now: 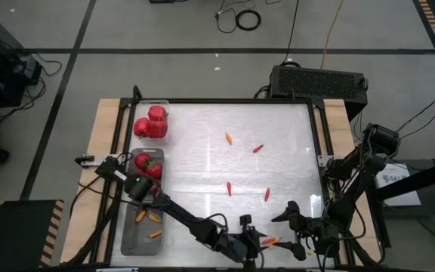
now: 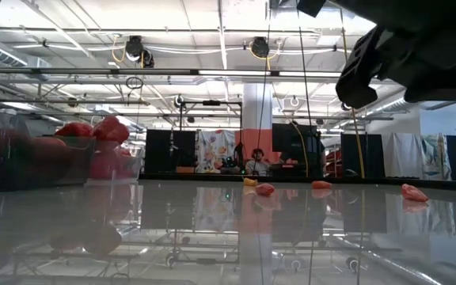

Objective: Sort produce into baskets
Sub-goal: Put the bottom center red chili pepper into the bottom black transparent bin, then put the middle right red chili pepper into the bottom black transparent bin

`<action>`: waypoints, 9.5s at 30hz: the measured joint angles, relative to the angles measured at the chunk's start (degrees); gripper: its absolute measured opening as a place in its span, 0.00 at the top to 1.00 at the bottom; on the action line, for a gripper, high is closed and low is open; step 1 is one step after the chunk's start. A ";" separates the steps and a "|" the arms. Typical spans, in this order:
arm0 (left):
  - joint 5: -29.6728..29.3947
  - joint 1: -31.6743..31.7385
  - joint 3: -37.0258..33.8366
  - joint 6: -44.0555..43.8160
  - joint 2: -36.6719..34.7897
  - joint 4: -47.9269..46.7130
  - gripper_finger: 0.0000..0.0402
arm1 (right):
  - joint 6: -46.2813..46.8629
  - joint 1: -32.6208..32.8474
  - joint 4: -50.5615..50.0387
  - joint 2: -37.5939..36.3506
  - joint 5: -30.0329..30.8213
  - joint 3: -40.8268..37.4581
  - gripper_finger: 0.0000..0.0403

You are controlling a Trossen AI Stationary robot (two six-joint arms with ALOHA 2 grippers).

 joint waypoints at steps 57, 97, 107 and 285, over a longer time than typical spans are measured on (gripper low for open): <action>1.38 0.57 -0.44 0.15 3.18 -4.28 0.99 | 4.26 -0.07 -0.84 0.00 -0.26 0.00 0.05; 14.84 -20.85 -9.85 -51.94 -33.19 -96.81 1.00 | 0.50 -4.78 -0.63 0.00 2.81 0.00 0.05; 27.84 -21.34 -25.28 -50.66 -38.02 -95.94 1.00 | -0.66 -6.16 -0.36 0.00 2.34 0.00 0.05; 34.29 -9.79 -38.49 -39.40 -46.89 -81.91 0.58 | -22.60 -24.52 13.31 3.34 -3.54 -0.01 0.05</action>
